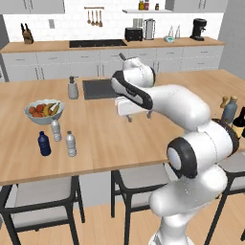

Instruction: Move the plastic bottles in the middle to the plastics group, and the glass bottles in the middle to the glass group.

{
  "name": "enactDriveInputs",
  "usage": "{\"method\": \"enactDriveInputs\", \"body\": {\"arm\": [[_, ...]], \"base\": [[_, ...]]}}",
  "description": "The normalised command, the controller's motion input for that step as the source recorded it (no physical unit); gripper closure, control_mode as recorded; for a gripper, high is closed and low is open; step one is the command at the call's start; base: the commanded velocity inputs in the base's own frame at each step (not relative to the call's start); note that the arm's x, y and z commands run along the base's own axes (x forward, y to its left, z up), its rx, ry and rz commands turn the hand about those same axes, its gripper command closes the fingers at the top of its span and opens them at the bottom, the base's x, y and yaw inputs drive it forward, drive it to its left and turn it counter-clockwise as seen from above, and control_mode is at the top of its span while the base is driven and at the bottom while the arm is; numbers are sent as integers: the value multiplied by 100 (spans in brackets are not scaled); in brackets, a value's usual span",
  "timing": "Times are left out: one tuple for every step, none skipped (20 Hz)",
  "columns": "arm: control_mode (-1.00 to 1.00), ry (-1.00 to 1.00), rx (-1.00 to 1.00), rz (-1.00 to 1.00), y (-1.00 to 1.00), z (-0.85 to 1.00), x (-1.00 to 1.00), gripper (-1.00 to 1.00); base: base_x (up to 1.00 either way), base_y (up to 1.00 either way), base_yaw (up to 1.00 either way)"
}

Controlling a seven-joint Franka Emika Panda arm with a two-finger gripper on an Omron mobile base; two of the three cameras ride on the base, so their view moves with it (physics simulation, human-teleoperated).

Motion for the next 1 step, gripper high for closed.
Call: {"method": "enactDriveInputs", "body": {"arm": [[-100,0,-22,0,-84,0,-41,-100]], "base": [[0,0,0]]}}
